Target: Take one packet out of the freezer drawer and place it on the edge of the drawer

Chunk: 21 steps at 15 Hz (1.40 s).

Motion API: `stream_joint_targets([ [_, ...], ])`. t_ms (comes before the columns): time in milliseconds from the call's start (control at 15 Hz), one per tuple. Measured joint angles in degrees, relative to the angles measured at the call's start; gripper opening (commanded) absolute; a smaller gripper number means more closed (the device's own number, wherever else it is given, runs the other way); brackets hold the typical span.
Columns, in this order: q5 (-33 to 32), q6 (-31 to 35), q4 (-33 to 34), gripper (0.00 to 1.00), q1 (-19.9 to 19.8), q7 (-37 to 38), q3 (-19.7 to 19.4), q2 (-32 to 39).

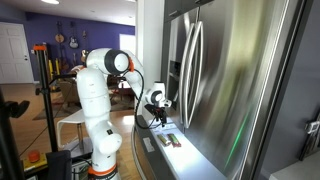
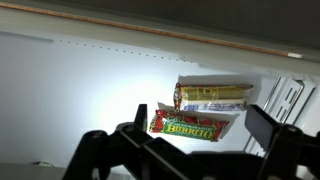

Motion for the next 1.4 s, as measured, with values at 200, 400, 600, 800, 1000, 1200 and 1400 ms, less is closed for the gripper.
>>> stream_joint_targets([
  [200, -0.35, 4.17, -0.82, 1.00, -0.48, 4.11, -0.22, 3.97],
  [400, -3.67, 8.75, -1.02, 1.00, -0.55, 10.85, -0.69, 8.75],
  [600, -10.76, 13.28, -0.50, 1.00, 0.22, 19.26, -2.65, 13.12],
  [800, -18.04, 16.22, 1.53, 1.00, 0.66, 27.05, -4.45, 17.75],
  [1000, -21.70, 17.17, 5.39, 1.00, 2.08, 32.82, -6.17, 22.74],
  [1200, -21.72, 19.61, 9.60, 1.00, 3.35, 35.06, -6.39, 28.42],
  [1400, -21.44, 22.83, 13.05, 1.00, 3.65, 35.17, -5.54, 34.07],
])
